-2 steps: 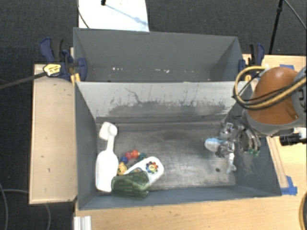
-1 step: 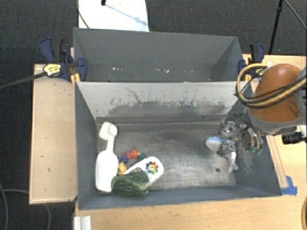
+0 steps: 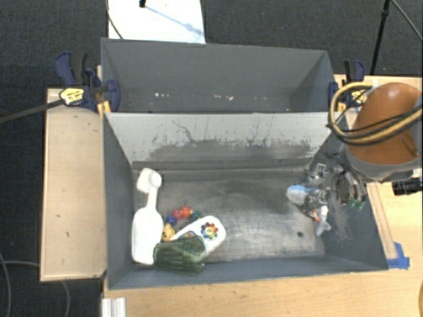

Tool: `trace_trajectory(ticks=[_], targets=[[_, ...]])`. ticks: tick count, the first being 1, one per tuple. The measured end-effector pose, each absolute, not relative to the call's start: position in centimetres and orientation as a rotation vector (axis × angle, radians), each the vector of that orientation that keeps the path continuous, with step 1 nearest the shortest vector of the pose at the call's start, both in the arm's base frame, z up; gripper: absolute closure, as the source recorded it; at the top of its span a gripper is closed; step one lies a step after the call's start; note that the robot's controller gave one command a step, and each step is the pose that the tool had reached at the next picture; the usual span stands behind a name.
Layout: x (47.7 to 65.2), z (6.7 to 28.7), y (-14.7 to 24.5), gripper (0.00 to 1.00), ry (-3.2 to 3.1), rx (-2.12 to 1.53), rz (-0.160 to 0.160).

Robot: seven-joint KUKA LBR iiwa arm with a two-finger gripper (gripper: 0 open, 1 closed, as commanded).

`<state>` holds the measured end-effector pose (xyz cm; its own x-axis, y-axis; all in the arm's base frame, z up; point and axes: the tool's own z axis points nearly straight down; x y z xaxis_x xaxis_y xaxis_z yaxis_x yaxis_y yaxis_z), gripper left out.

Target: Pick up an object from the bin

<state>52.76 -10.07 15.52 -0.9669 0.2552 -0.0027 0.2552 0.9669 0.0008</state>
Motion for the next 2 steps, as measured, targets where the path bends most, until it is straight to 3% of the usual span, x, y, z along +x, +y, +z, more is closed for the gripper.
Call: trace_trajectory(ticks=[2], targets=[[52.84, 16.67, -10.07, 1.00, 3.110, 0.402, 0.001]])
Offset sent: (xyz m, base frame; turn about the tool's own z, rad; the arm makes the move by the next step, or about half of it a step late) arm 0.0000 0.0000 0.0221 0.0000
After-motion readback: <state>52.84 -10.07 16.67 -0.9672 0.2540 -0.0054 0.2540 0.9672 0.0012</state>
